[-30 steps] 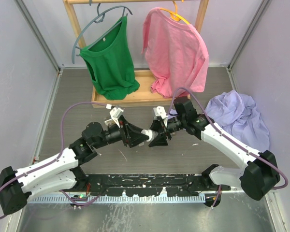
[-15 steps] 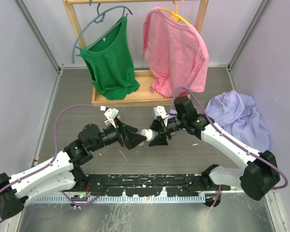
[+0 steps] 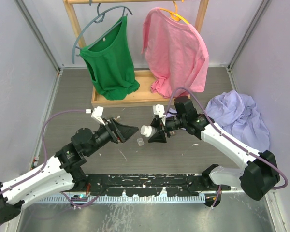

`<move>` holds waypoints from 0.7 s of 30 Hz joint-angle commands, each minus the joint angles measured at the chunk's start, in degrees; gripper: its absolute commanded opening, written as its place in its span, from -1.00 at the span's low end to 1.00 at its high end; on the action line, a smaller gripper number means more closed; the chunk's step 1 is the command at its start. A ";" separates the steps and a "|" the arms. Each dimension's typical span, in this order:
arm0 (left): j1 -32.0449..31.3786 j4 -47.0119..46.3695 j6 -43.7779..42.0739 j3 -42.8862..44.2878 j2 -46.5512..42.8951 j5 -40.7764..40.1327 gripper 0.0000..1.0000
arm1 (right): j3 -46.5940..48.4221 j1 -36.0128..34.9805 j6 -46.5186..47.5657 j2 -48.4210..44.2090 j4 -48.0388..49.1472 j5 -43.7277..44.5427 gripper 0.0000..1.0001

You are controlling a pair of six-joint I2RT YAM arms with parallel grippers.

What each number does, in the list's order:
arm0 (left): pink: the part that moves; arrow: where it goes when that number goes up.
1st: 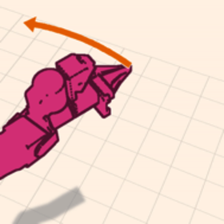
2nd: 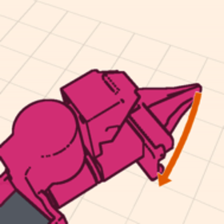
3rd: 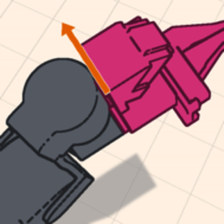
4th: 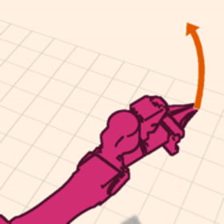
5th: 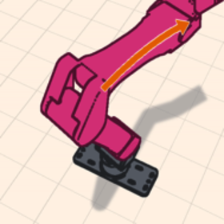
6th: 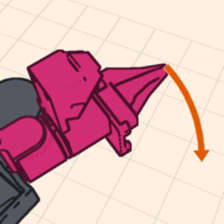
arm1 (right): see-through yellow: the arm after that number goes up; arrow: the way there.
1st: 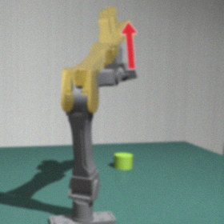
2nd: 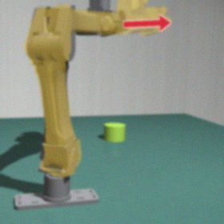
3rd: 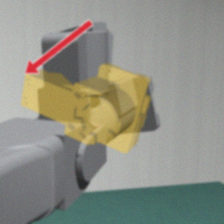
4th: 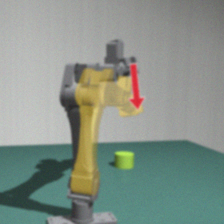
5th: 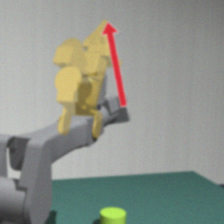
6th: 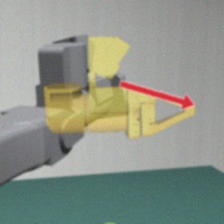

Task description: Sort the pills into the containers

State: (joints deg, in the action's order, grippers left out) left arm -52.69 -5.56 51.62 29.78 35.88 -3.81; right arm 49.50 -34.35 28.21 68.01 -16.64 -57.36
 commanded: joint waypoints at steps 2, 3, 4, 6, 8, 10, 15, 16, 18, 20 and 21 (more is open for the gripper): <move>-3.83 7.95 8.44 9.31 7.96 -8.66 0.62 | 0.82 -0.18 -0.61 0.05 3.64 2.26 -0.98; -4.47 10.31 8.97 11.22 9.31 -9.85 0.62 | 0.78 -0.14 -0.63 0.13 3.64 2.26 -0.98; -5.04 11.70 9.25 12.57 10.54 -10.88 0.62 | 0.80 -0.14 -0.69 0.14 3.64 2.23 -0.98; -5.91 12.01 9.70 13.60 11.97 -12.31 0.60 | 0.80 -0.17 -0.67 0.11 3.64 2.25 -0.98; -6.53 11.97 10.24 14.15 12.95 -13.72 0.53 | 0.83 -0.19 -0.70 0.09 3.64 2.26 -0.98; -6.78 12.14 10.51 14.74 13.89 -14.40 0.45 | 0.85 -0.19 -0.65 0.02 3.56 2.20 -0.98; -7.17 11.92 10.74 16.14 15.94 -14.27 0.33 | 0.82 -0.19 -0.70 0.11 3.46 2.03 -0.98; -7.29 11.69 10.67 16.25 16.20 -14.03 0.31 | 0.83 -0.17 -0.64 0.16 3.46 2.00 -0.98; -7.30 11.46 10.54 16.36 16.65 -13.66 0.27 | 0.85 -0.17 -0.60 0.15 3.46 1.92 -0.98; -7.32 11.10 10.67 16.32 16.91 -13.24 0.23 | 0.80 -0.19 -0.61 0.13 3.39 1.90 -0.98; -7.29 10.84 10.62 16.24 17.02 -12.97 0.21 | 0.78 -0.19 -0.61 0.14 3.33 1.87 -0.98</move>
State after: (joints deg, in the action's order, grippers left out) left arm -59.66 7.16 62.17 43.40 52.84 -15.88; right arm 49.50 -34.35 28.05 68.29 -15.73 -55.11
